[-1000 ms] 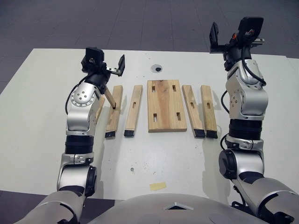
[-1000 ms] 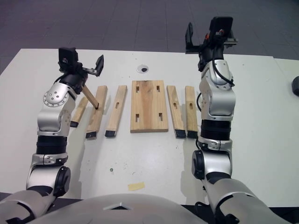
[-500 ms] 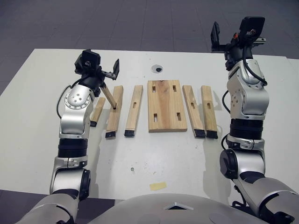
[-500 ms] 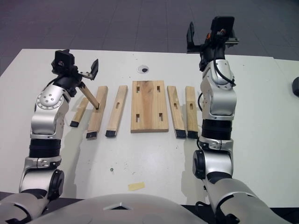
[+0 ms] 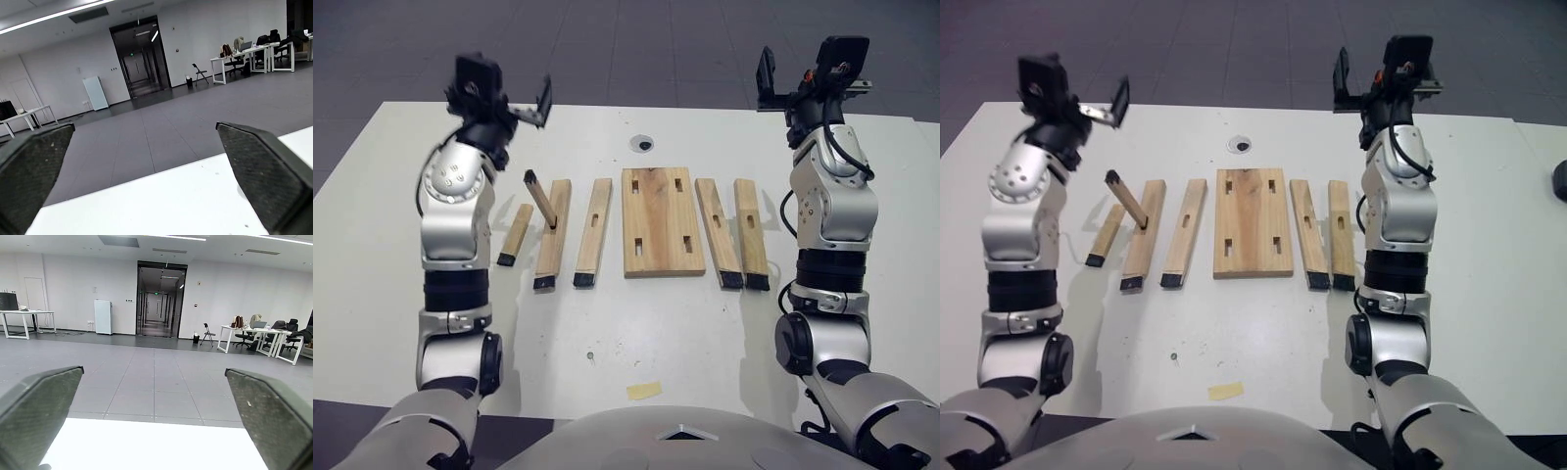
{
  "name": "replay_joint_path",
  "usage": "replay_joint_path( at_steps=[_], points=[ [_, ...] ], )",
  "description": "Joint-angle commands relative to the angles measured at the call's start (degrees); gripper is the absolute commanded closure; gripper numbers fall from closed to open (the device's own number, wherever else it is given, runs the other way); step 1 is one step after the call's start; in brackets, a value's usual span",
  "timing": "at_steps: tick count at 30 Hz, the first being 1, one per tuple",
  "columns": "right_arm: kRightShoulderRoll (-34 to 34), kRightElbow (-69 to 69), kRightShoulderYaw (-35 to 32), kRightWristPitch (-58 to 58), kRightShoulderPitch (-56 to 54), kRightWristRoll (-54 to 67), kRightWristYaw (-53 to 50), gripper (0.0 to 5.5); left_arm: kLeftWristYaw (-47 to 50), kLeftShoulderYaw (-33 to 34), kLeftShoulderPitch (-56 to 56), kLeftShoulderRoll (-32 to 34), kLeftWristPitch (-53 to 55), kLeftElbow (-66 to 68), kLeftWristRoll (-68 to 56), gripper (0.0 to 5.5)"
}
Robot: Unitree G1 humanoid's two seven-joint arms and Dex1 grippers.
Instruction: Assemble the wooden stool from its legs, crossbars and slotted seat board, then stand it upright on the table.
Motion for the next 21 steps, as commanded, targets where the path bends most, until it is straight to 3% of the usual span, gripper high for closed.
replay_joint_path(
  at_steps=[1,7,14,18,21],
  points=[
    [-0.15,0.05,-0.24,-0.02,-0.3,0.25,-0.07,0.1,0.75,1.34,-4.04,1.35,-1.21,4.48,0.52,0.11],
    [-0.32,0.78,-0.07,-0.02,-1.07,0.2,0.12,0.1,1.62,0.17,-9.14,-1.32,-3.21,6.46,0.02,0.11],
    [-0.09,0.33,0.14,0.34,-0.72,0.29,0.13,0.1,0.68,-8.25,3.31,-3.28,-1.83,6.72,5.74,0.11],
    [-0.37,0.39,-0.17,0.61,-0.55,0.31,0.04,0.1,1.19,-8.61,11.22,-3.2,-3.3,9.68,6.87,0.11],
    [-0.62,0.83,-0.17,0.62,-0.41,0.25,0.31,0.1,1.18,-7.55,10.5,-4.35,-5.8,9.12,5.46,0.11]
  ],
)
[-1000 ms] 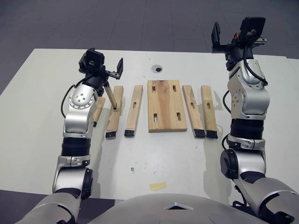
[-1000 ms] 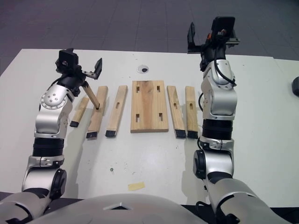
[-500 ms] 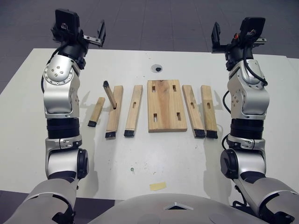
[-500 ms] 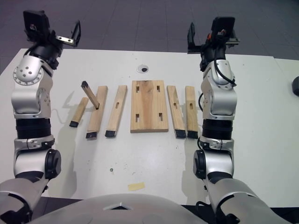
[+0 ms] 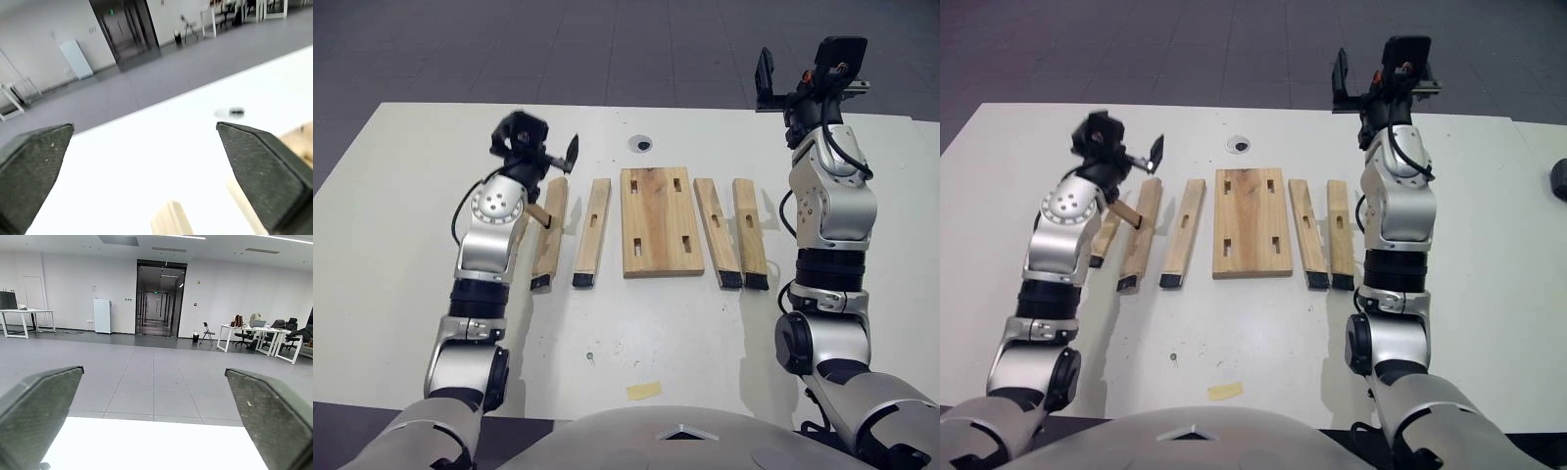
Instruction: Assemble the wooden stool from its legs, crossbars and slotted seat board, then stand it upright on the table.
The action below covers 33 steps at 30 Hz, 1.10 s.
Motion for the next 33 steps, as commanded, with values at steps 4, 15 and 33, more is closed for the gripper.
replay_joint_path(
  at_steps=[4,15,33],
  points=[
    [-0.79,1.34,-0.17,0.21,-0.36,0.1,0.63,0.1,0.8,2.22,-4.02,-2.96,-4.57,-2.76,-2.2,0.11],
    [-1.48,0.47,-0.58,0.6,1.28,-0.03,0.83,0.1,6.25,12.75,4.82,0.98,7.29,-24.3,-2.52,0.11],
    [-1.72,-6.29,-2.56,3.79,8.34,0.74,-0.28,0.1,7.05,-0.95,35.77,-4.89,30.73,-43.7,-0.33,0.31]
  ],
)
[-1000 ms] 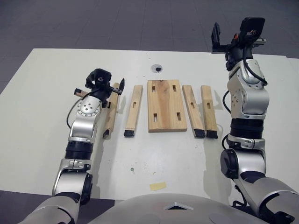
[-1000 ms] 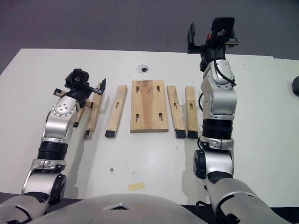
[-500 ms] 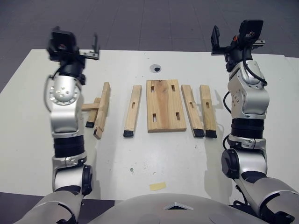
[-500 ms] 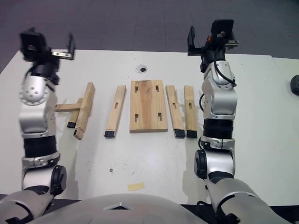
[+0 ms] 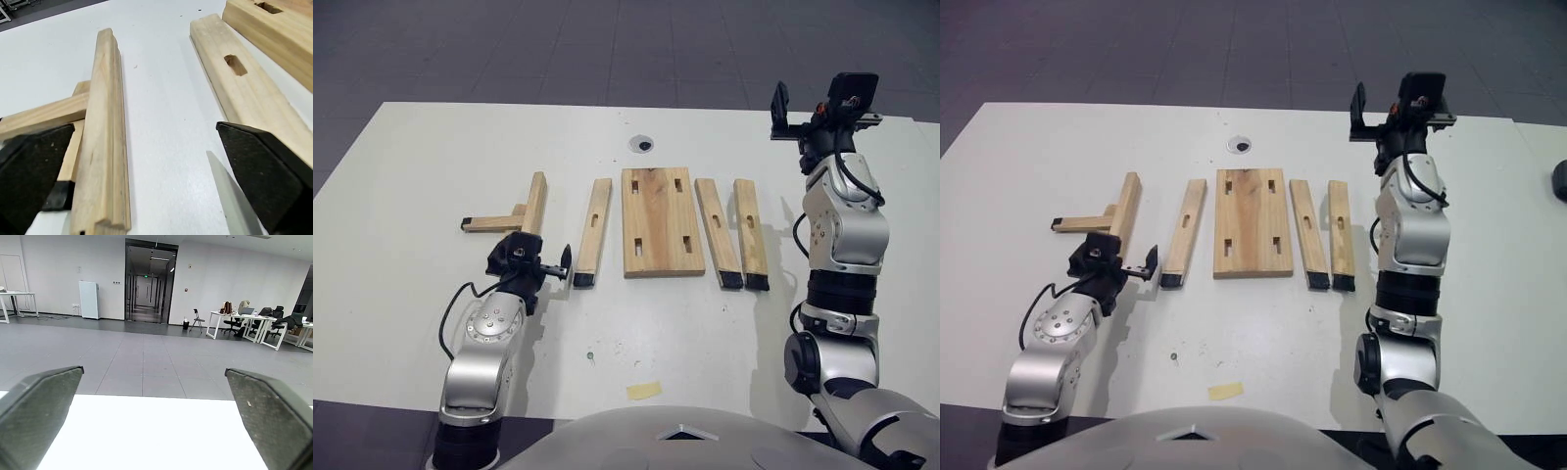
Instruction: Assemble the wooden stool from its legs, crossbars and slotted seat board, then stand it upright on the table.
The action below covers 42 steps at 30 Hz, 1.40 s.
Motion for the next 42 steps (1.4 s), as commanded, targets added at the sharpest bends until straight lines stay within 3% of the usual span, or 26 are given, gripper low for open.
replay_joint_path(
  at_steps=[1,14,24,29,33,38,42],
  points=[
    [0.4,-2.01,-0.63,1.3,1.21,0.56,-0.62,0.1,0.25,0.72,-0.79,-0.57,2.3,0.18,0.07,0.44],
    [1.24,-2.85,-0.83,0.8,0.35,1.45,-1.02,0.1,-3.11,1.69,-5.2,-0.06,14.07,3.81,-3.63,2.54],
    [0.69,0.48,-0.3,0.0,-2.57,1.63,0.12,0.1,-0.19,1.52,-7.76,0.69,6.76,6.84,-0.09,4.33],
    [0.44,2.02,-0.18,0.22,-3.64,1.69,0.77,0.1,2.21,1.31,-7.67,0.06,1.92,9.22,2.2,4.36],
    [0.4,3.3,-2.43,2.56,-4.88,4.5,1.32,0.1,5.96,-0.54,-9.26,0.3,-8.41,8.7,6.99,4.36],
    [2.21,5.15,-19.7,25.47,-12.19,34.48,4.3,0.1,7.49,-5.56,-17.05,2.57,-20.71,7.2,15.6,4.36],
    [2.96,-3.88,-20.21,37.06,-13.41,52.63,5.77,0.1,7.94,-9.88,-20.66,1.92,-25.74,9.42,20.54,4.36]
  ],
)
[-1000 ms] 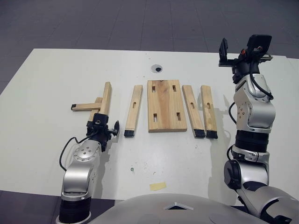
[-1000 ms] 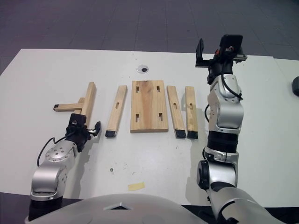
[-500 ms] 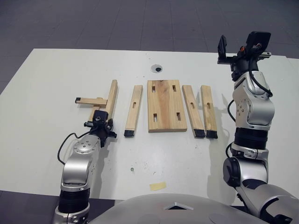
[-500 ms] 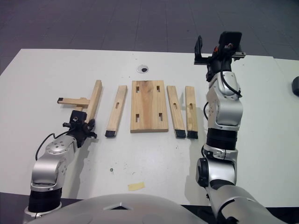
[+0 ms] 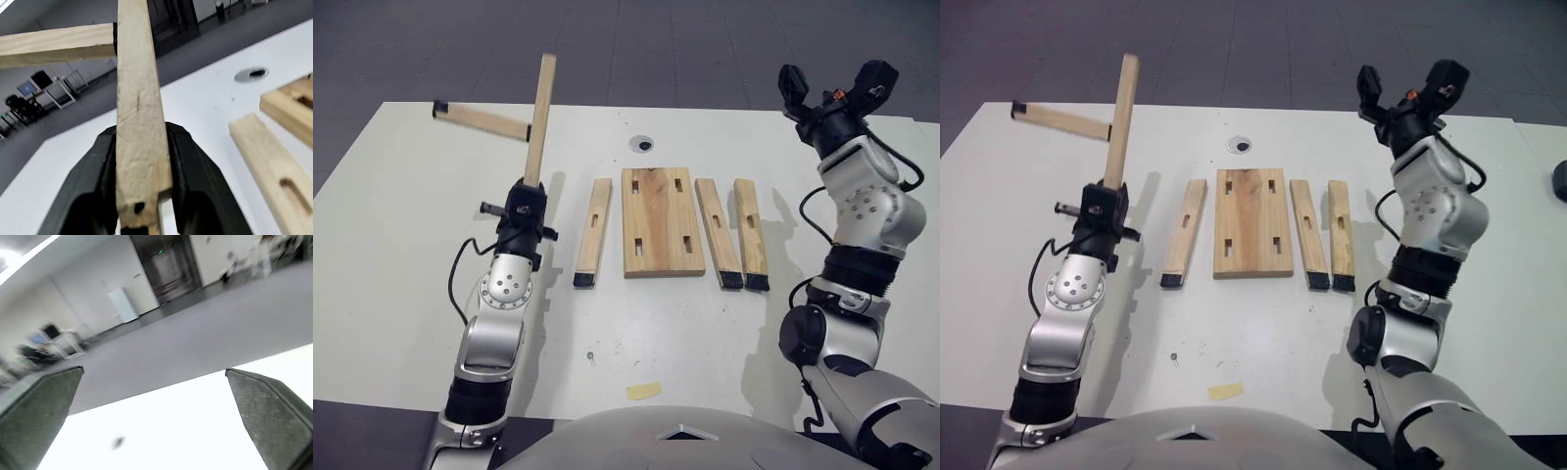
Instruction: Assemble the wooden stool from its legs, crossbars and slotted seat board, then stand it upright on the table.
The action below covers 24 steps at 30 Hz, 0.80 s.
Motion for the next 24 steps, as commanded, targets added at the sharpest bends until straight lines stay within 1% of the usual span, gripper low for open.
replay_joint_path(
  at_steps=[1,3,5,8,10,15,19,24],
  points=[
    [1.74,-10.88,-1.0,14.83,-3.87,22.37,1.29,0.1,0.58,-6.09,-5.16,0.23,-7.01,1.14,7.04,4.36],
    [3.88,-13.49,-0.08,16.46,-4.8,28.97,-2.47,0.1,-0.13,-9.11,-6.16,-0.17,-8.49,1.91,9.54,4.36],
    [5.99,-15.77,2.69,16.24,-6.32,32.16,-5.8,0.1,-0.19,-11.25,-6.43,-0.42,-9.98,2.72,11.97,4.36],
    [7.52,-14.7,7.38,14.2,-7.98,29.77,-9.56,0.1,0.07,-12.01,-6.54,-1.11,-11.24,2.99,14.19,4.36],
    [7.9,-11.62,8.99,11.84,-8.26,26.63,-11.47,0.1,-0.15,-12.2,-7.06,-1.33,-12.07,3.26,15.22,4.36],
    [8.98,-3.99,9.73,6.09,-8.96,22.4,-12.73,0.1,-0.59,-13.62,-6.97,-1.46,-13.99,4.06,18.26,4.36],
    [10.26,-0.28,9.31,4.06,-10.55,22.16,-13.78,0.1,-0.65,-14.0,-6.79,-1.78,-14.82,4.66,19.96,4.36],
    [11.83,2.5,7.19,4.4,-12.5,24.62,-19.61,0.9,-0.71,-14.07,-6.78,-2.06,-15.62,5.42,21.19,4.36]
  ],
)
